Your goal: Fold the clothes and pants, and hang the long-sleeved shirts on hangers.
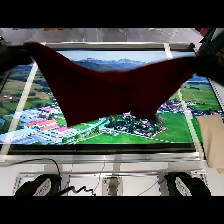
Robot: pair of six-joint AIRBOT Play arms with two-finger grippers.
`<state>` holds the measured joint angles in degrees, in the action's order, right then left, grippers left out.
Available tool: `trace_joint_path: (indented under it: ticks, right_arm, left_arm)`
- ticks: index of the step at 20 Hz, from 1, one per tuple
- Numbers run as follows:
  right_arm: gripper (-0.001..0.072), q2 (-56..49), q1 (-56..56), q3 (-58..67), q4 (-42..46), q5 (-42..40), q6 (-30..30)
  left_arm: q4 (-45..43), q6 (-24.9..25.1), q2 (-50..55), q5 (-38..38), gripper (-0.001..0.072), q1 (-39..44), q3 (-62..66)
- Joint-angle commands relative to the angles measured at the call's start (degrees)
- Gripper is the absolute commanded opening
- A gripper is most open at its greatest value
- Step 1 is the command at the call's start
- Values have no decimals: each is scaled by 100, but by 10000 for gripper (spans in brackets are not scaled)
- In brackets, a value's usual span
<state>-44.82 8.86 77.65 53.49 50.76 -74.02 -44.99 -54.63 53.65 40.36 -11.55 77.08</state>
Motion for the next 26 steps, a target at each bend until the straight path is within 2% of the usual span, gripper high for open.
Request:
trace_joint_path:
  ticks: [1, 4, 7, 9, 11, 13, 16, 19, 22, 26]
  right_arm:
    - [12, 573, 79, 837, 247, -177, -33]
    - [12, 863, 79, 1320, 455, -170, -33]
    - [12, 1058, 79, 1633, 699, -170, -33]
    - [10, 1019, 79, 1709, 699, -177, -35]
    - [9, 732, 79, 1709, 837, -164, -37]
    - [9, 114, 79, 1705, 863, 72, -76]
    - [10, -1185, 79, 1705, 863, 1115, -245]
    - [11, -2535, 76, 1705, 833, 2208, -247]
    - [11, -3799, 76, 1705, 811, 2487, -256]
    - [11, -4966, 79, 1705, 820, 1773, -356]
  left_arm:
    - [-4, 2, -1290, -304, 14, -363, 0]
    - [-212, 2, -2315, -833, 15, -817, 0]
    - [-1279, -2, -3051, -1241, 14, -1158, 0]
    - [-1770, -120, -3281, -1239, 14, -1287, 0]
    - [-1799, -426, -3154, -968, 13, -1296, -2]
    - [-1799, -798, -2675, -48, 13, -1296, -2]
    - [-1497, -881, -1360, 1784, 13, -1274, -2]
    - [-1456, -649, 205, 2494, 14, -951, -2]
    - [-1456, -205, 1674, 2076, 14, -341, 0]
    - [-1453, -192, 2894, 179, 14, 297, 0]
